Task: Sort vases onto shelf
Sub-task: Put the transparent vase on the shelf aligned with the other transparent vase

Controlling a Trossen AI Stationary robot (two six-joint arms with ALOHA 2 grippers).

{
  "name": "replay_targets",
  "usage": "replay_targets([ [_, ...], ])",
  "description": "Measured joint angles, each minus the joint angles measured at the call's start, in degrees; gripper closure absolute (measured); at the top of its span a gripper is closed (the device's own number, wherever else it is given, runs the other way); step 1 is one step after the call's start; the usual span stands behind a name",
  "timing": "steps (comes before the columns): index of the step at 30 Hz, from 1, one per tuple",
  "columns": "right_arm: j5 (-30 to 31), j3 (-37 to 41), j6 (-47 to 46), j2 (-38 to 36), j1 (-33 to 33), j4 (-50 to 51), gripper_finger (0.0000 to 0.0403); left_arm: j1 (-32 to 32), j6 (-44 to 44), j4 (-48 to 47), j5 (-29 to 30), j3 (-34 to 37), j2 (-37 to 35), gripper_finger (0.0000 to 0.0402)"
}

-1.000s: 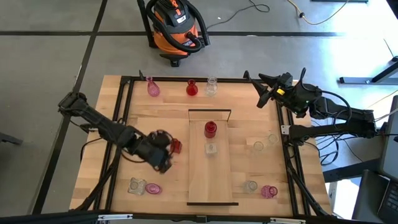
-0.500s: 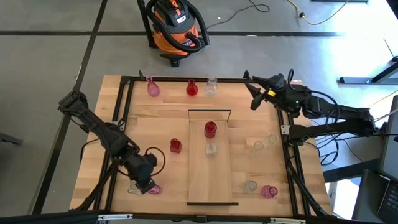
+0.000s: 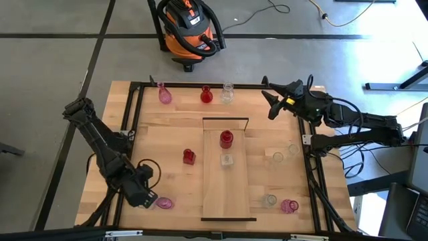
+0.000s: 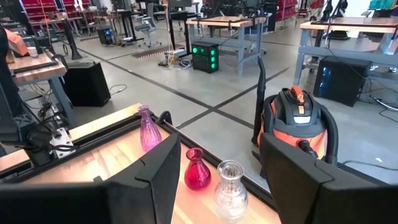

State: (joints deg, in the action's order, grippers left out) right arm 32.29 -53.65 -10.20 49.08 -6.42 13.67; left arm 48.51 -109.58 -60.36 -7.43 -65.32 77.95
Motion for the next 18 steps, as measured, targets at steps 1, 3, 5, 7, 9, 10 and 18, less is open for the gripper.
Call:
replay_targets([
  [1, 0.0, 0.0, 0.0, 0.0, 0.0, 0.0, 0.0201, 0.5, -1.2, -0.5, 0.7, 0.0, 0.0, 0.0274],
  [3, 0.0, 0.0, 0.0, 0.0, 0.0, 0.0, 0.0201, 1.1, -2.8, -1.5, 2.7, 0.0, 0.0, 0.0274],
  [5, 0.0, 0.0, 0.0, 0.0, 0.0, 0.0, 0.0201, 1.4, -3.3, -1.7, 4.5, 0.0, 0.0, 0.0274],
  [7, 0.0, 0.0, 0.0, 0.0, 0.0, 0.0, 0.0201, 1.4, -3.4, -1.8, 5.6, 0.0, 0.0, 0.0274],
  [9, 0.0, 0.0, 0.0, 0.0, 0.0, 0.0, 0.0201, 1.4, -3.5, -1.8, 5.9, 0.0, 0.0, 0.0274],
  [10, 0.0, 0.0, 0.0, 0.0, 0.0, 0.0, 0.0201, 1.4, -3.5, -1.8, 5.9, 0.0, 0.0, 0.0274],
  [18, 0.0, 0.0, 0.0, 0.0, 0.0, 0.0, 0.0201, 1.6, -4.1, 0.5, 3.1, 2.3, 0.0, 0.0274],
])
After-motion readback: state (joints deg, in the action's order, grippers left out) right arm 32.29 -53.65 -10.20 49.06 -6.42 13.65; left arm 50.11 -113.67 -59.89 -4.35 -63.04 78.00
